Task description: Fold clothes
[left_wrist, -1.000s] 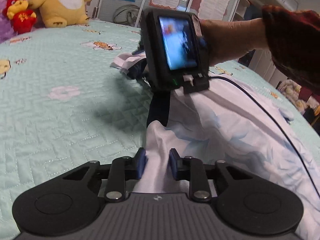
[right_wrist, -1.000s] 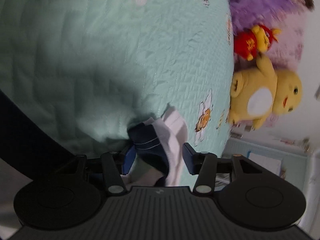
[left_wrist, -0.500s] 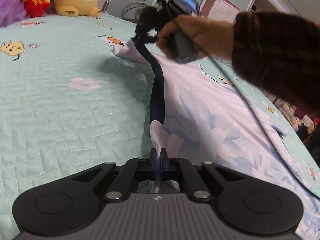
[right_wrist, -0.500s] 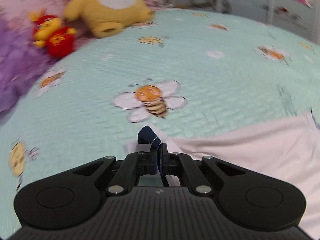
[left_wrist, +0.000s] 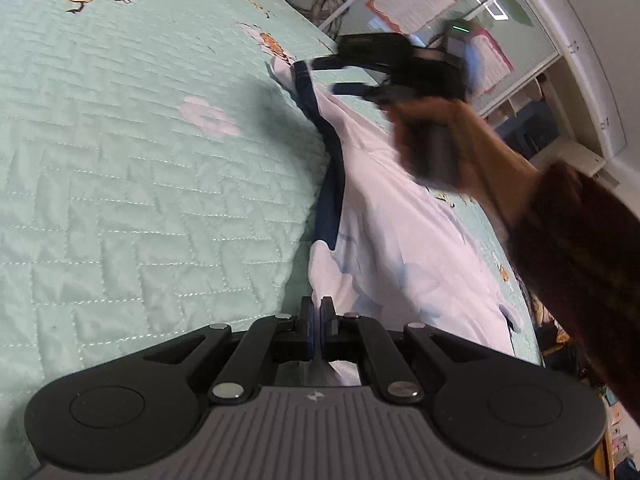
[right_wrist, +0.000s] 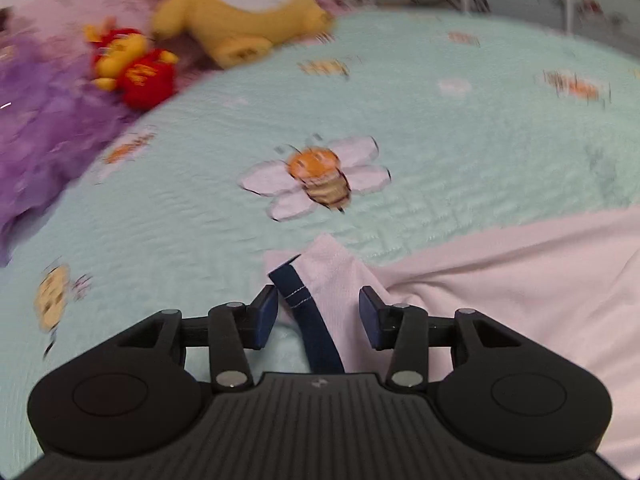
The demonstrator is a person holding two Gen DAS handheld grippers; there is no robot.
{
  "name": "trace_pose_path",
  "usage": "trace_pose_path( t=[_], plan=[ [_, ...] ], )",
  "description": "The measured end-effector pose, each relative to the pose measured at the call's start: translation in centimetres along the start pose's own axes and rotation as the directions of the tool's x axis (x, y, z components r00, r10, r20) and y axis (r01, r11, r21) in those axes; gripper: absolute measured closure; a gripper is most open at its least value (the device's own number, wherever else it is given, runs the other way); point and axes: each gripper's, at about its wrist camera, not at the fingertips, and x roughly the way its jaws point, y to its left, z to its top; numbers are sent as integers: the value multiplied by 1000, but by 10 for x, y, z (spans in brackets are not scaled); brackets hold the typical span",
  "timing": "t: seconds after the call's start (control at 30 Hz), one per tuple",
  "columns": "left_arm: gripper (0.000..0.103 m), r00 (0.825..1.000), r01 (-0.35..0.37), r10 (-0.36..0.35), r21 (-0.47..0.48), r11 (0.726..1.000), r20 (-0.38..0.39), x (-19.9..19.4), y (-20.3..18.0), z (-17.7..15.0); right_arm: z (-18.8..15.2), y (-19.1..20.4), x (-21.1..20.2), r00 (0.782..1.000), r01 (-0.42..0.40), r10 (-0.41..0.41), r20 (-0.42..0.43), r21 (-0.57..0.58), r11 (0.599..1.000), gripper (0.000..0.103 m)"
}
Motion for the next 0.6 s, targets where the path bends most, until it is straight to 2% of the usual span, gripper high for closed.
trace_pose_path(
  t=[0.07,0.23,0.27,0.3,0.37,0.47,0.6],
  plan=[
    [100,1000,-4,4,-7,1000,18,-5,0,1,-10,1,-37,998,-43,42,55,14,999,55],
    [100,1000,-11,11,-68,998,1,-2,15,1,-66,8,-111,998,-4,5,60,-20,1000,58],
    [100,1000,-11,11,-73,997,3,-2,15,1,-81,10,-122,998,11,-9,62,-25,1000,70],
    [100,1000,-11,12,-78,997,5,-3,16,1,-94,8,-124,998,15,-15,54,2,1000,89],
    [100,1000,-27,28,-67,997,9,-4,14,1,-116,3,-117,1000,4,-5,17,69,998,103],
    [100,999,-44,45,-59,997,13,-6,12,2,-140,-1,-81,996,-27,37,-80,133,991,103],
    [98,1000,-5,6,-105,995,10,-15,22,8,-145,-8,-71,999,-30,33,-11,185,982,103]
  ],
)
